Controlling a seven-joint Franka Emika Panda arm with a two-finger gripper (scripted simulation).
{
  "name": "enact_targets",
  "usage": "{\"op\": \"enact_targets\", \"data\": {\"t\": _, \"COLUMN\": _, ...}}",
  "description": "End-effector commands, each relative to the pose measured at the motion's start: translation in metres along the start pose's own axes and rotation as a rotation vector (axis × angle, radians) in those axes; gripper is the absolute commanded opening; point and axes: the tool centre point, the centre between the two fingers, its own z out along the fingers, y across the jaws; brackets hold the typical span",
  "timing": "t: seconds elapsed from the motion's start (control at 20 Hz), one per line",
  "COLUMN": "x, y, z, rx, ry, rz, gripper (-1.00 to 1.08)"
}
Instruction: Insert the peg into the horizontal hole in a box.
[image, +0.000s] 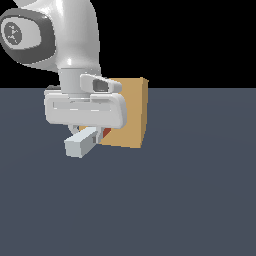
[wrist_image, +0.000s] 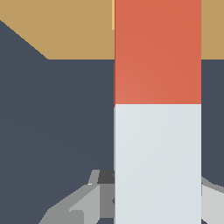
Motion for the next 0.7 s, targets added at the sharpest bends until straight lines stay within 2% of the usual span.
{"op": "enact_targets", "data": {"t": 0.0, "x": 0.021, "y": 0.001, "z": -0.001, "rx": -0.003, "ry": 0.001, "rz": -0.001, "gripper": -1.00}}
{"op": "enact_targets", "data": {"t": 0.3, "x": 0.054, "y": 0.001, "z": -0.002, "rx": -0.004, "ry": 0.001, "rz": -0.001, "gripper": -1.00}}
{"op": "enact_targets", "data": {"t": 0.65, "x": 0.062, "y": 0.003, "z": -0.002, "rx": -0.004, "ry": 0.001, "rz": 0.000, "gripper": -1.00}}
